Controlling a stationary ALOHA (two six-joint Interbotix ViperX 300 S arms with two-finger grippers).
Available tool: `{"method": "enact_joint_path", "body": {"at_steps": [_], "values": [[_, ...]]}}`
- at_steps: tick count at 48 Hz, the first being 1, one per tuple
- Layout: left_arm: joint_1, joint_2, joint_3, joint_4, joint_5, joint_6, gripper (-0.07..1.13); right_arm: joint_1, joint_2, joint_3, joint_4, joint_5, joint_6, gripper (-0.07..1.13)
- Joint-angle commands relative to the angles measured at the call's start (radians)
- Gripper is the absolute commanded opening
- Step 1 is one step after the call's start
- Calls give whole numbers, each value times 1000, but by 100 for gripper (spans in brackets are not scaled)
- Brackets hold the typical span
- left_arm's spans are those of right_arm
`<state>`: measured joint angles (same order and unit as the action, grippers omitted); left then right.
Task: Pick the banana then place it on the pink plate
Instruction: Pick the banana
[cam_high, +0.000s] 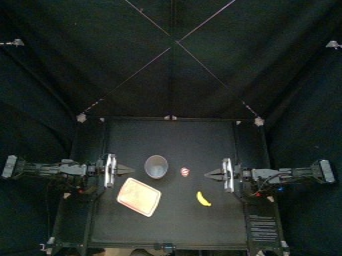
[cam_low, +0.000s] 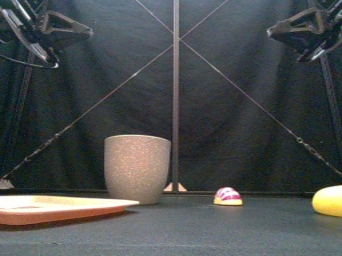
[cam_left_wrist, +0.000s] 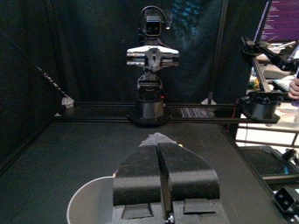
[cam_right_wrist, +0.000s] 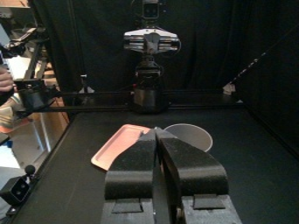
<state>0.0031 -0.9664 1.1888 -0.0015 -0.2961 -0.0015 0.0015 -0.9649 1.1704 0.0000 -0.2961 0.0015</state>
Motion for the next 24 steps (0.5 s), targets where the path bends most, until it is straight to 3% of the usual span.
{"method": "enact_joint_path", "body": {"at_steps": [1,14,24], "values": [[-2,14,-9,0,-8,3,-2,-2,28,6,-2,2,2,-2],[-2,14,3,0,-20,0,-2,-3,195,12,100,133,118,-2],[-2,14,3,0,-25,0,-2,-15,261,-34,137,517,189,1]]}}
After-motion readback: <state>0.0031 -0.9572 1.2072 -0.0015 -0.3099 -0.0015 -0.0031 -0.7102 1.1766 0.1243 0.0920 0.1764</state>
